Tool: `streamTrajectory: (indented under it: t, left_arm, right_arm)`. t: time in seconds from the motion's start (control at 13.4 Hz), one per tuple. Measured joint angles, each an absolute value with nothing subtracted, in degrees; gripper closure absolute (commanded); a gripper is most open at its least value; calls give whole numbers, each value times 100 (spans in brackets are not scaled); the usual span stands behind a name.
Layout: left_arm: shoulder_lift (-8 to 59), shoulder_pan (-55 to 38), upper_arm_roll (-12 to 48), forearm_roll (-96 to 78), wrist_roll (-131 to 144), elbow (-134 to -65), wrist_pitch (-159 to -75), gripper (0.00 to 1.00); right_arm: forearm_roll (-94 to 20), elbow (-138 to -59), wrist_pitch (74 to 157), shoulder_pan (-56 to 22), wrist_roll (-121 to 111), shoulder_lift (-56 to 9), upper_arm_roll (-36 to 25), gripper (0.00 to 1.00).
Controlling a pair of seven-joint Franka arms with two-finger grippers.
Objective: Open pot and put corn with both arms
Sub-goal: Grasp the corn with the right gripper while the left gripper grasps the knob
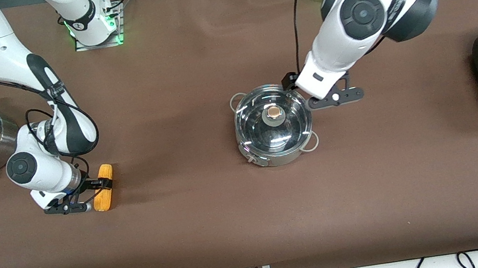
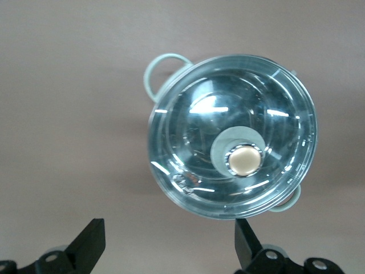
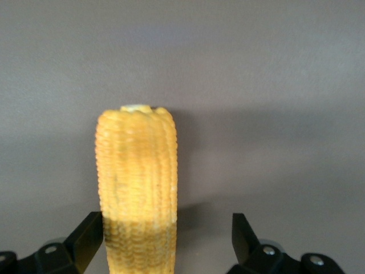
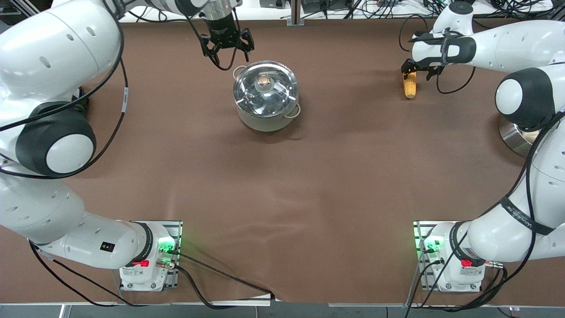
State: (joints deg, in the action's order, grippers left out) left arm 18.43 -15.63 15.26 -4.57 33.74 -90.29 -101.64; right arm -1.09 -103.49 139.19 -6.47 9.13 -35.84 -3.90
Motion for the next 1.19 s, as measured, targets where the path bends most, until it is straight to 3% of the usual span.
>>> streamTrajectory:
  t: [0.45, 0.6, 0.74, 0.97, 1.04, 1.19]
  left_arm:
    - [2499, -1991, 1518, -446, 3492, -8919, -10793, 0]
    - [2660, -2054, 1515, -364, 3492, -8802, -10821, 0]
    - [2811, -2132, 1514, -138, 3492, -8693, -10843, 0]
    - [2988, -2243, 1513, 3, 3580, -8645, -11038, 0]
    - [3034, -2274, 1508, 16, 3594, -8644, -11068, 0]
    - [3096, -2301, 1506, 44, 3635, -8635, -11138, 0]
  right_arm:
    - [-182, -10355, 13925, -700, 1122, -3579, -292, 1]
    - [-182, -10370, 13997, -698, 1122, -3597, -292, 20]
    - [-182, -10392, 14091, -698, 1122, -3661, -292, 53]
    - [-182, -10416, 14119, -703, 1121, -3704, -289, 89]
    - [-182, -10416, 14119, -707, 1120, -3703, -289, 96]
    - [-182, -10415, 14119, -713, 1114, -3702, -289, 98]
